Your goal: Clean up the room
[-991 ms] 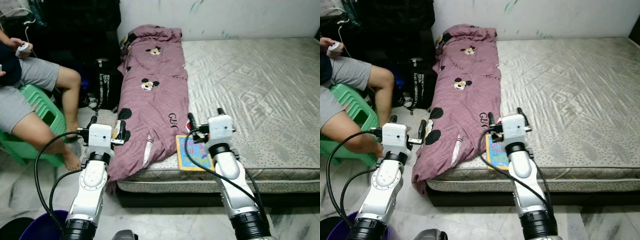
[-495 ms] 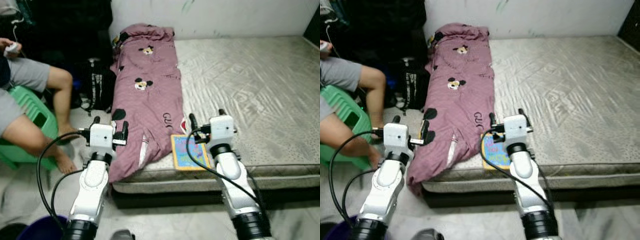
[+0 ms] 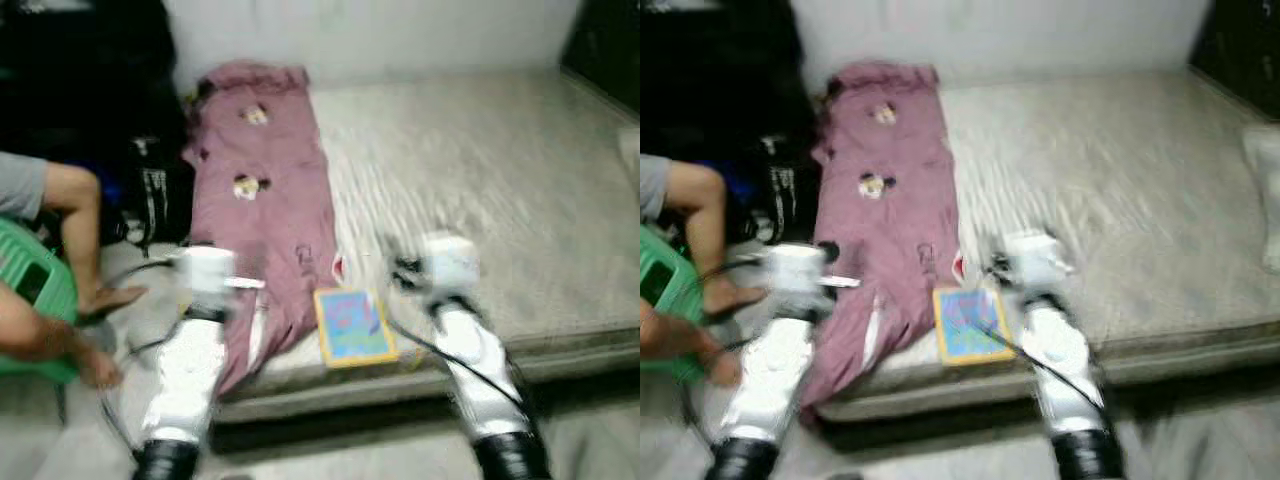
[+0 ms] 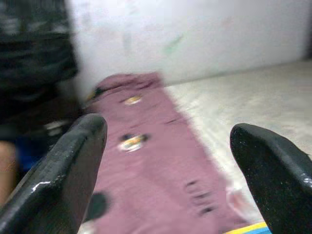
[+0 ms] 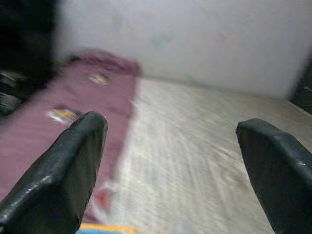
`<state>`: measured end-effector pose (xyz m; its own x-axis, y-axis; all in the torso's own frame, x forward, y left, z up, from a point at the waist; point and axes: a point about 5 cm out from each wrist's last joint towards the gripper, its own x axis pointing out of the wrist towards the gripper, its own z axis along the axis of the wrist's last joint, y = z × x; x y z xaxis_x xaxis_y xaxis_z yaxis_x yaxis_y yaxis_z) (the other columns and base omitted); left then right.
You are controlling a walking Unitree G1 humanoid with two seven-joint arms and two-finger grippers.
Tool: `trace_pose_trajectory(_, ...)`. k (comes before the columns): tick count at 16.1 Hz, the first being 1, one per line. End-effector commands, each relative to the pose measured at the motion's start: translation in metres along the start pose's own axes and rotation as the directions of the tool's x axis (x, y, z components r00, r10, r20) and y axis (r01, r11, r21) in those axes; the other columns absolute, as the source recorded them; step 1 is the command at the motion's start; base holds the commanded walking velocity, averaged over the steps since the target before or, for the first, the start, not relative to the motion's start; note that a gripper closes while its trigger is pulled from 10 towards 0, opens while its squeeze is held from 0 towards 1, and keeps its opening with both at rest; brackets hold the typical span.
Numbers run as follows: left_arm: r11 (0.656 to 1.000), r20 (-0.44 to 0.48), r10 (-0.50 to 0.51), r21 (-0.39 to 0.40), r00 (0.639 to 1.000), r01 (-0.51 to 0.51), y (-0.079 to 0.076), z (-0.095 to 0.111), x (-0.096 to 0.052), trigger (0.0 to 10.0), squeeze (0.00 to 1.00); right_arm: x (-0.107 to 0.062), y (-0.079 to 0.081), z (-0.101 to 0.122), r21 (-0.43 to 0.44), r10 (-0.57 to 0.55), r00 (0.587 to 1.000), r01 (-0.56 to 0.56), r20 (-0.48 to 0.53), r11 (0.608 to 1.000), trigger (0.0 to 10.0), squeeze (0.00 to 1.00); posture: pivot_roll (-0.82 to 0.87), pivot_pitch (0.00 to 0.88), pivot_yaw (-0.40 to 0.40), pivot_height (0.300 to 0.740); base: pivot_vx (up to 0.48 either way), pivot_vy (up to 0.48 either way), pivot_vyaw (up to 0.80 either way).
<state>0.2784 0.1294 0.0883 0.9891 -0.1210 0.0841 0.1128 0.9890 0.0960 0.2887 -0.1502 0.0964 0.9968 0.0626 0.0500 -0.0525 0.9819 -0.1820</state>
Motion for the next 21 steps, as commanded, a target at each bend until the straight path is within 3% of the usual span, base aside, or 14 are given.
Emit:
trace_pose_trajectory(1,0.998,-0.001,0.052,0.033,0.999,-0.052,0.0212,0.0000,-0.0015,10.0,0.00,0.0066,0.0185,0.0131,0.027,0.047,0.998,-0.049,0.048,0.998,10.0,0.00,0.04,0.000,0.022,0.740,0.382,0.000,0.00)
trace_pose_trajectory(5,0.997,-0.005,0.063,0.036,0.998,-0.063,0.0217,-0.0002,-0.0014,10.0,0.00,0.0069,0.0185,0.0130,0.024,0.050,0.998,-0.051,0.049,0.998,10.0,0.00,0.04,0.000,0.022,0.740,0.337,0.000,0.00)
trace_pose_trajectory(14,0.993,-0.013,0.089,0.073,0.996,-0.088,0.0200,-0.0023,-0.0016,10.0,0.00,0.0066,0.0206,0.0107,0.021,0.059,0.998,-0.060,0.039,0.998,10.0,0.00,0.05,0.000,0.015,0.740,0.000,0.000,0.00)
trace_pose_trajectory(15,0.993,-0.013,0.090,0.074,0.996,-0.089,0.0199,-0.0023,-0.0017,10.0,0.00,0.0067,0.0201,0.0110,-0.013,0.062,0.997,-0.062,0.037,0.998,10.0,0.00,0.05,0.000,0.015,0.740,0.000,0.000,0.00)
trace_pose_trajectory(21,0.995,-0.012,0.075,0.069,0.997,-0.074,0.0172,-0.0026,-0.0018,10.0,0.00,0.0050,0.0222,0.0090,0.004,0.074,0.997,-0.074,0.032,0.997,10.0,0.00,0.05,0.000,0.014,0.740,0.000,0.000,0.71)
